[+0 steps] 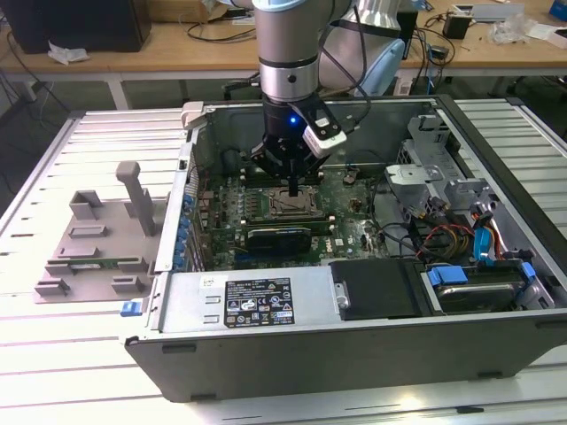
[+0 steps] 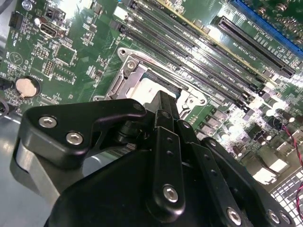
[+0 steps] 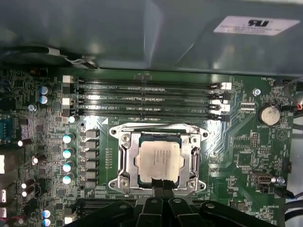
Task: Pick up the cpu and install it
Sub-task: 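Install the first cpu locking lever, then install the second cpu locking lever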
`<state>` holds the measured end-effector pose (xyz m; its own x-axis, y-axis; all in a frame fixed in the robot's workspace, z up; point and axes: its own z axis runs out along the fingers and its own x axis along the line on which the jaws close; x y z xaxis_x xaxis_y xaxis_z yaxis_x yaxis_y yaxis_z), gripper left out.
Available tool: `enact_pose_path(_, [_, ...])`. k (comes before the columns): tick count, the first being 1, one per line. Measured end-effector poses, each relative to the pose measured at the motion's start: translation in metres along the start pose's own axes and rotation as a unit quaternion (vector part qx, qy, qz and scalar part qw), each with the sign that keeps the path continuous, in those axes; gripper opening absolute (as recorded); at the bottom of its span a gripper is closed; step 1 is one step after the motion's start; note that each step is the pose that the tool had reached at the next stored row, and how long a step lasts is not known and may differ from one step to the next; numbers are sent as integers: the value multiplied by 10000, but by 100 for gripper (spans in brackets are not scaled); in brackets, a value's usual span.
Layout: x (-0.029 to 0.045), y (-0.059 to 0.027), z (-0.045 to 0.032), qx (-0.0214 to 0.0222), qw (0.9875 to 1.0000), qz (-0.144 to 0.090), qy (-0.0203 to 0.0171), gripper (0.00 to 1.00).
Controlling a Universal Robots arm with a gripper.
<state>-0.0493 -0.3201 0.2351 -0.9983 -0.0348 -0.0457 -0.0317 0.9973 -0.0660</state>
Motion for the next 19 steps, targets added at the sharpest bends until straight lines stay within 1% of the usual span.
enact_pose_path(13, [0, -9, 1, 0, 10000, 1, 0, 11])
enact_pose_path(14, [0, -16, 1, 0, 10000, 1, 0, 11])
enact_pose_path(15, [2, -50, 4, 0, 10000, 1, 0, 11])
enact_pose_path(19, [3, -96, 7, 0, 10000, 1, 0, 11])
